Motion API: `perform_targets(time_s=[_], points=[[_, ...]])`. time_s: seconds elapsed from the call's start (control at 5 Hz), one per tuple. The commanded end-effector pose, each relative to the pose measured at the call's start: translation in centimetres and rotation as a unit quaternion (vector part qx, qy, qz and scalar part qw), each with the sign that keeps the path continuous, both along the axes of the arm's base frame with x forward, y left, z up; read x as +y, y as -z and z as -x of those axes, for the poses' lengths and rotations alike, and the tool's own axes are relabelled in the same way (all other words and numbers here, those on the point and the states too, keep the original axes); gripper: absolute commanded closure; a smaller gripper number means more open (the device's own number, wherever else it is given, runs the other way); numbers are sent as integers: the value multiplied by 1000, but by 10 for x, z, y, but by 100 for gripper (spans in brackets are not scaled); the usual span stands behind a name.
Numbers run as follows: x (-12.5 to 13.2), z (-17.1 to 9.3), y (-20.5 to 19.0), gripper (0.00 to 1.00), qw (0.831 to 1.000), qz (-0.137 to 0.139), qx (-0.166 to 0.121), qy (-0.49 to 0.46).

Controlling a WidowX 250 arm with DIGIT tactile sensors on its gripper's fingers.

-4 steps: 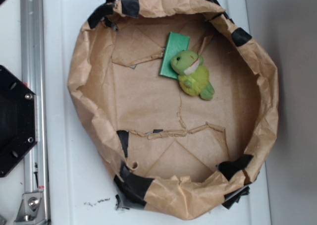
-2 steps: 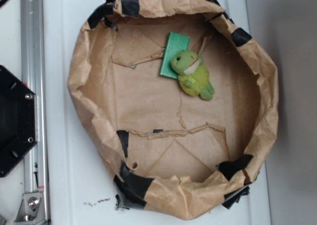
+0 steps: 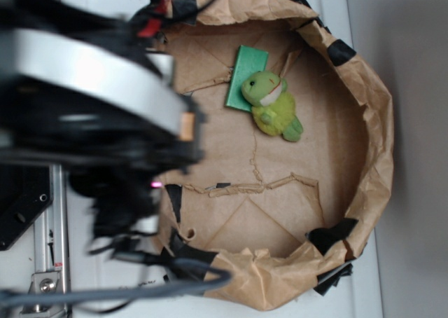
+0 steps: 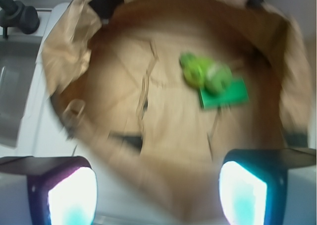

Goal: Grab the green animal.

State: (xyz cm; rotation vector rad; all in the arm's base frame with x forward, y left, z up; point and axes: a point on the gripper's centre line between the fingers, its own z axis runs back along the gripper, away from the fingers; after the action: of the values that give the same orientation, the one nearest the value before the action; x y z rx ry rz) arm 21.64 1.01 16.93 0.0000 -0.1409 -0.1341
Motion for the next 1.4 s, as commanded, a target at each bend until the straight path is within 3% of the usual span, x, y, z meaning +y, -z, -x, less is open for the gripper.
perform_targets(time_s=[0.0, 0.2, 0.6, 0.8, 1.0, 1.2], points=[[16, -52, 58, 0, 984, -85, -16, 158], [21, -53, 107, 0, 966, -121, 25, 227], [55, -87, 134, 0, 961, -171, 11, 215], [72, -89, 132, 0, 968, -156, 13, 196], [83, -88, 135, 45, 973, -149, 18, 175], [85, -87, 128, 100, 974, -154, 14, 168]])
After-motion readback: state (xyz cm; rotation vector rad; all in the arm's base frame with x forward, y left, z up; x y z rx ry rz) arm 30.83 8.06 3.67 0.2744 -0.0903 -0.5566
